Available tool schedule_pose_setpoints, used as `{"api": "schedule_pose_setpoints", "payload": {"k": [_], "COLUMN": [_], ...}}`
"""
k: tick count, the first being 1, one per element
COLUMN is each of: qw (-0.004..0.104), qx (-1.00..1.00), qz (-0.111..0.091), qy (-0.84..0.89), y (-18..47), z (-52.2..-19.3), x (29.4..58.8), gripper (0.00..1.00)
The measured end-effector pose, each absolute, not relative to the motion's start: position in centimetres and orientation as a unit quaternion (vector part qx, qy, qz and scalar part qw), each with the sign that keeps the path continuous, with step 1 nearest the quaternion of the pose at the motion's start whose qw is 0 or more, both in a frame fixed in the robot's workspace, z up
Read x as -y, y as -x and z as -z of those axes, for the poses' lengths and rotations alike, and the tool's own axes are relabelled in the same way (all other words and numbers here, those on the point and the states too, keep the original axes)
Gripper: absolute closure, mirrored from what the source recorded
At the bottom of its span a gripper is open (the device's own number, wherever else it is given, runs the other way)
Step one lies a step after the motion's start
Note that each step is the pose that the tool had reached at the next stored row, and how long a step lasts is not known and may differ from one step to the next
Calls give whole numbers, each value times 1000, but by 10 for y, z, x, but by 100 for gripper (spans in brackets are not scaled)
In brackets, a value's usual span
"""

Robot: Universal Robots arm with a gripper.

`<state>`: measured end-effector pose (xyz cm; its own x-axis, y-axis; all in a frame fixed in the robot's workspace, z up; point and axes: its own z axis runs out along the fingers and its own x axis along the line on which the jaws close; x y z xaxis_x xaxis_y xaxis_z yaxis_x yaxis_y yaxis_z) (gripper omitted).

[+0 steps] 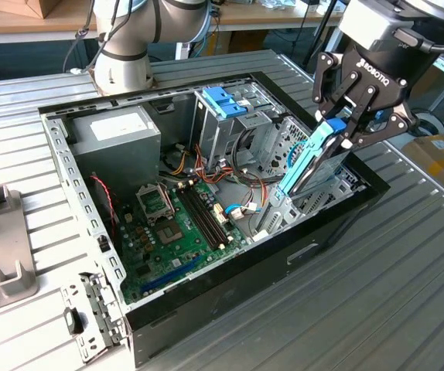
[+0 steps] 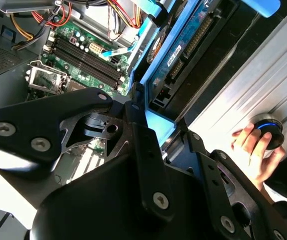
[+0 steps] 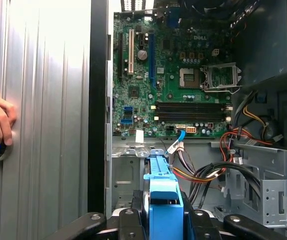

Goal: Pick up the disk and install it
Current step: 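Insert the disk into the insertion slot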

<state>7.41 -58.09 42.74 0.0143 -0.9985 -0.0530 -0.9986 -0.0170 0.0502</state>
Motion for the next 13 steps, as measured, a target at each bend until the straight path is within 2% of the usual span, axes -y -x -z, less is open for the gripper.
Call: {"api": "schedule_pose_setpoints", "payload": {"k": [13], "qw": [1], "qx": [-701], "qz": [-37], "qy": [712], "y": [-74], "z": [-422], "x": [581], "gripper": [63]}}
